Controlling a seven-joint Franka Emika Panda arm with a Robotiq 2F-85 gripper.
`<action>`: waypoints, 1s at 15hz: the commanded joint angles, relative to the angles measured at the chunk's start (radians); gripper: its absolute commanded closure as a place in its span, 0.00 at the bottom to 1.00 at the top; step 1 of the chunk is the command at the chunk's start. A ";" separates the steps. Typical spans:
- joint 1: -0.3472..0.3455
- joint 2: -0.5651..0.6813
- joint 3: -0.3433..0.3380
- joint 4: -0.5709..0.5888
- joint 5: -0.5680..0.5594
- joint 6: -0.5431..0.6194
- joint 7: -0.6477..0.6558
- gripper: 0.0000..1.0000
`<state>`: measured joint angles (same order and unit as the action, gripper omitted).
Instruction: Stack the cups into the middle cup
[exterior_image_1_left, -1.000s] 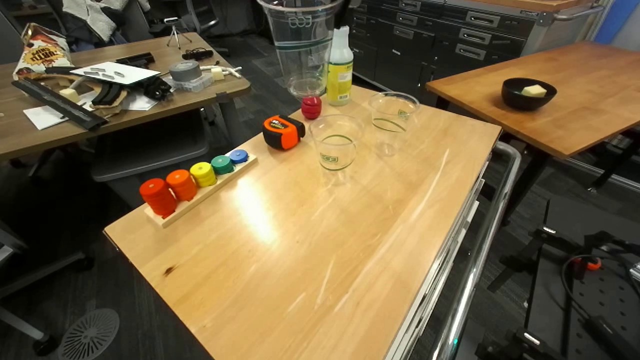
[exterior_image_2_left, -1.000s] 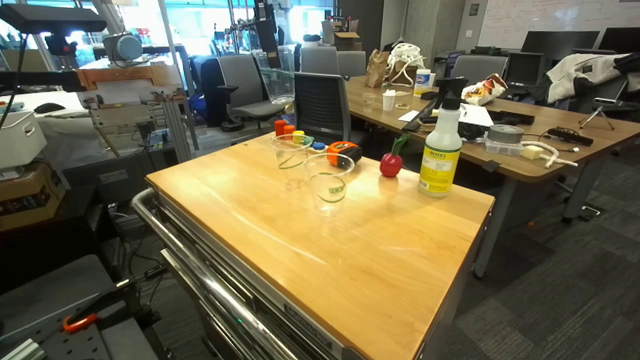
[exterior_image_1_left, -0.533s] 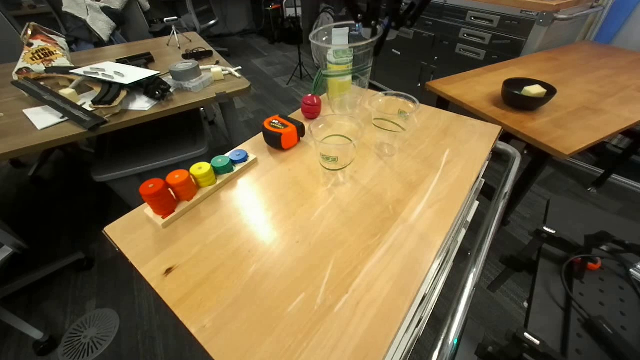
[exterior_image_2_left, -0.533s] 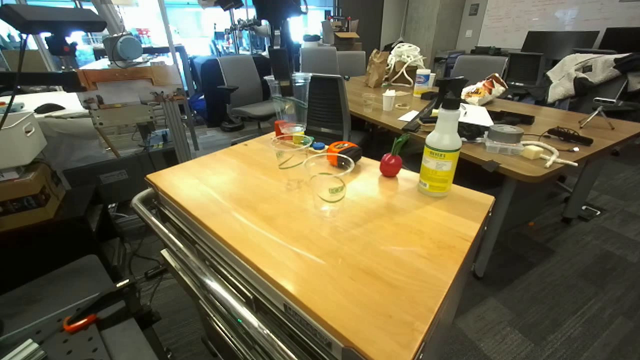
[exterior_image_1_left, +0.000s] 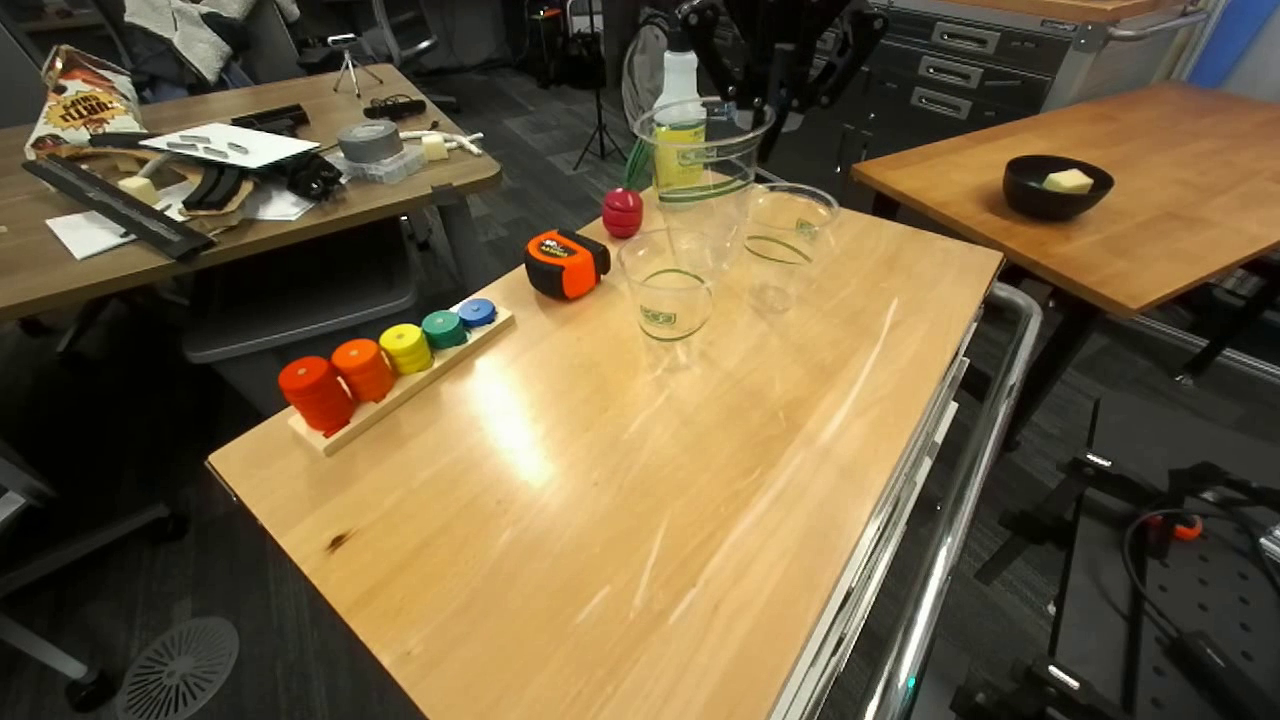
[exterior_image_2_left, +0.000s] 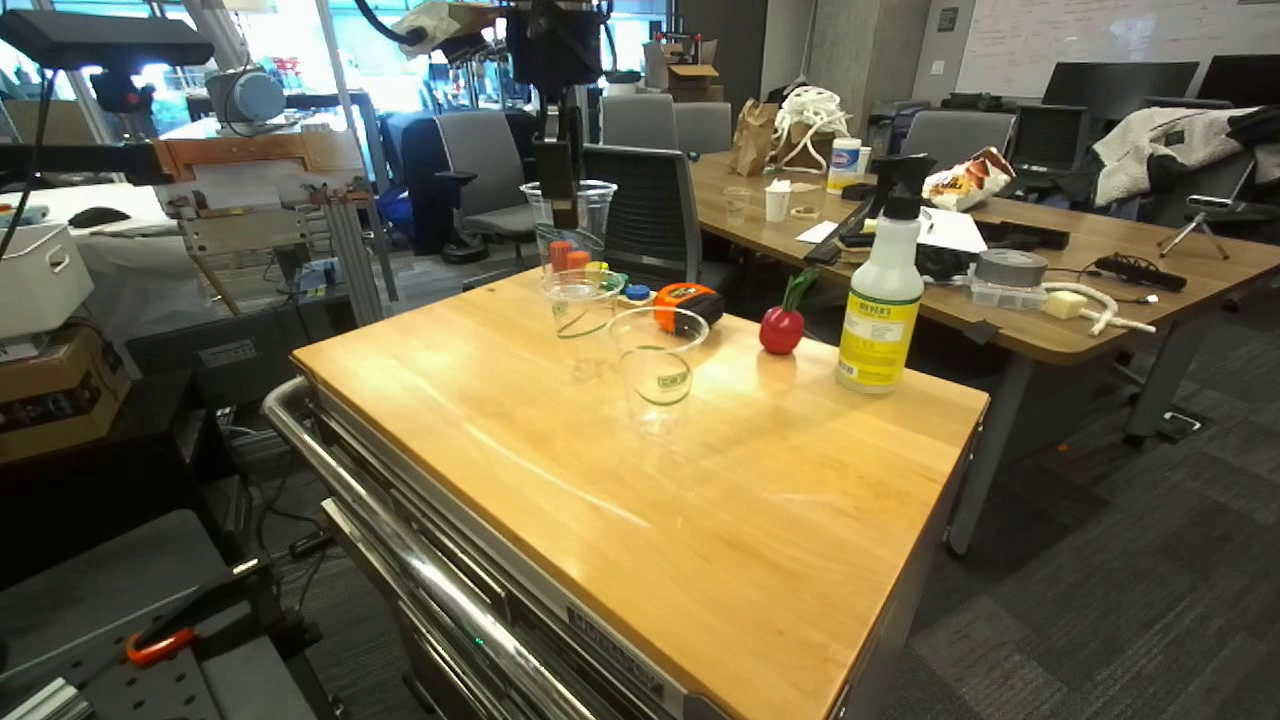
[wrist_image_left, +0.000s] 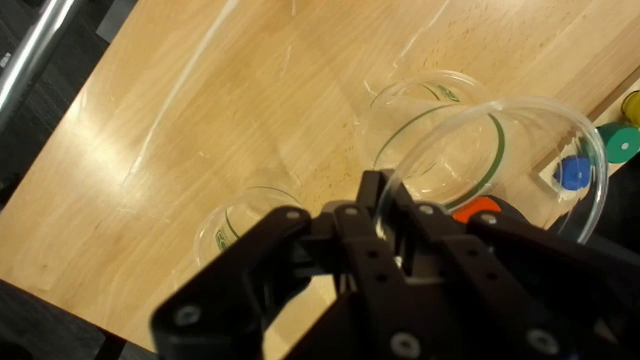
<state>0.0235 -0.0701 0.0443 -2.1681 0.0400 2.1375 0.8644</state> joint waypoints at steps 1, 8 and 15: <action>0.007 -0.005 0.007 -0.010 0.018 0.046 -0.056 0.99; 0.016 0.057 0.020 -0.018 -0.038 0.100 -0.124 0.99; 0.032 0.155 0.014 0.005 -0.033 0.205 -0.216 0.99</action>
<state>0.0440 0.0562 0.0631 -2.1839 0.0129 2.3117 0.6918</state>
